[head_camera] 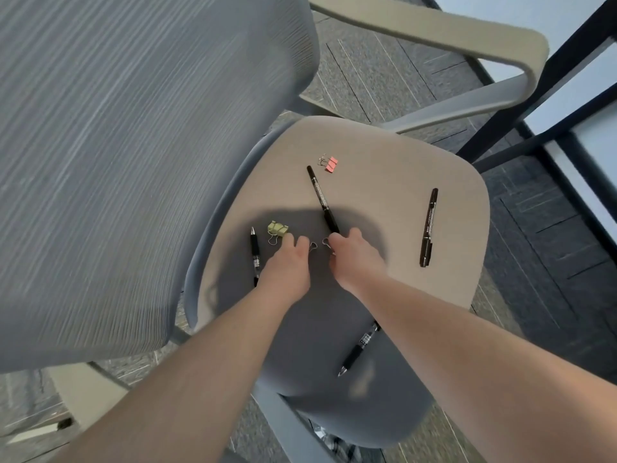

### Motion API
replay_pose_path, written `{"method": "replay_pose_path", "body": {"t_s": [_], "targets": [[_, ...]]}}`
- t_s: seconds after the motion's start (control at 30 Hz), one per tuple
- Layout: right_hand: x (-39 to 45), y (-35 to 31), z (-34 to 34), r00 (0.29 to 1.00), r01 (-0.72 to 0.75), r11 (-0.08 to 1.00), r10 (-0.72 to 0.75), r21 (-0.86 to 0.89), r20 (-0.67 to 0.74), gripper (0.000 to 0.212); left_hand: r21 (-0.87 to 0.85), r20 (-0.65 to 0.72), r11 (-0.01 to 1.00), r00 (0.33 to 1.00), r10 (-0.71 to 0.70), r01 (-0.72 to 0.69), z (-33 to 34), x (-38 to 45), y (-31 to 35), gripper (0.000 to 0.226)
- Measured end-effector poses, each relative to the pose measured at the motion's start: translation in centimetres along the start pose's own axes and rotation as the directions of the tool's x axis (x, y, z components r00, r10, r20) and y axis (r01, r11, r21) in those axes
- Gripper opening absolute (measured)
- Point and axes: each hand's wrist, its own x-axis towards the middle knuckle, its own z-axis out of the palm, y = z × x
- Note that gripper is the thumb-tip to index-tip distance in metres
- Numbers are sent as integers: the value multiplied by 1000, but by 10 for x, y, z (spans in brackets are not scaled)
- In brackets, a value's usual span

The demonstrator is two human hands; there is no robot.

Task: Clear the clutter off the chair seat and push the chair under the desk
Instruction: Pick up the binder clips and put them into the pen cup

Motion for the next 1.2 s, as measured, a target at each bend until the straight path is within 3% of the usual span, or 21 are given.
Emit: {"method": "replay_pose_path", "body": {"t_s": [0.07, 0.3, 0.4, 0.47, 0.63, 1.0, 1.2], "targets": [[-1, -1, -2, 1000, -3, 999, 3, 45, 15, 8, -34, -3, 999, 1000, -13, 13, -3, -2, 3, 23], [5, 6, -6, 1000, 2, 976, 0, 216, -10, 11, -232, -107, 972, 992, -63, 37, -26, -1, -3, 14], [14, 8, -16, 993, 62, 959, -32, 275, -112, 17, -298, -231, 953, 965, -129, 56, -38, 5, -8, 13], [26, 9, -26, 977, 97, 955, -37, 281, -211, 20, -277, -268, 959, 953, -140, 63, -45, 11, -15, 26], [59, 1, -54, 950, 63, 950, 36, 304, -309, 28, -225, -171, 966, 971, -168, 128, -49, 22, -25, 52], [114, -24, -51, 932, 52, 985, 12, 166, -363, 22, -93, -33, 984, 987, -158, 155, -28, 32, -25, 27], [130, -29, -49, 958, -29, 983, 79, 183, -275, 28, -89, -39, 987, 990, -134, 130, -23, 36, -27, 18]]}}
